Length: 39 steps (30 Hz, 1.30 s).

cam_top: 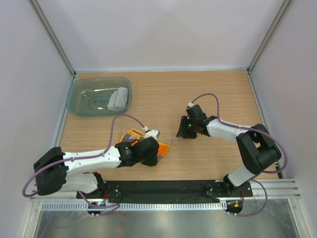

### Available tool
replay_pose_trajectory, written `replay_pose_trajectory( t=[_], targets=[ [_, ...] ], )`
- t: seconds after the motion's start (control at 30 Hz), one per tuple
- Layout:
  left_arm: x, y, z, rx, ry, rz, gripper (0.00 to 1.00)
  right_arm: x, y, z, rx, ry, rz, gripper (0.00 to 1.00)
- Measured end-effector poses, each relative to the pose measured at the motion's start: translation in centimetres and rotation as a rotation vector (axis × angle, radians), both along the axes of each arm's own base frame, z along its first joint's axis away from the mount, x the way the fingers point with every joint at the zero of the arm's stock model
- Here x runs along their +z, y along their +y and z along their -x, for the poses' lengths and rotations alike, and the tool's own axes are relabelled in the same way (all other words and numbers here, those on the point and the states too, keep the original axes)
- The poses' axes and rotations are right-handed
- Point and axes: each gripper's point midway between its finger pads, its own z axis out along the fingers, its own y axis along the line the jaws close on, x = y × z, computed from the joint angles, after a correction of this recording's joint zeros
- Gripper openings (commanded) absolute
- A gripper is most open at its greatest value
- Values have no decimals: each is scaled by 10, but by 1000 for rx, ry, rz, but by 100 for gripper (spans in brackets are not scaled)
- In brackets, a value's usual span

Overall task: Roll the towels
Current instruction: Roll the towel

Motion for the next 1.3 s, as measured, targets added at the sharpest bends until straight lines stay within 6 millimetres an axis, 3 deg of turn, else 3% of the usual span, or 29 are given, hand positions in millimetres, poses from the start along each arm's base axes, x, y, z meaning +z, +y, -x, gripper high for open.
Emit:
replay_pose_trajectory(
  t=[0.13,0.2,0.3,0.4,0.57,0.83,0.97,1.2,1.3],
  targets=[
    [4,2,5,94,50,62,0,20,-28,3,-52,-57,112,44],
    [7,3,7,154,78,106,0,42,-34,3,-64,-127,129,43],
    [7,5,10,242,121,176,0,73,-30,8,-48,-223,113,43],
    [-3,15,12,333,166,240,0,86,-22,15,-23,-264,99,42],
    [-15,39,11,470,214,311,0,87,-7,28,38,-268,92,37],
    [-8,57,-6,635,286,475,0,91,53,74,267,-323,-20,31],
    [-6,62,-11,707,336,518,0,88,67,90,331,-324,-96,27],
    [-38,78,2,825,456,489,0,88,94,101,408,-322,-209,23],
    [-39,79,3,847,475,504,0,82,106,103,434,-306,-235,23]
  ],
)
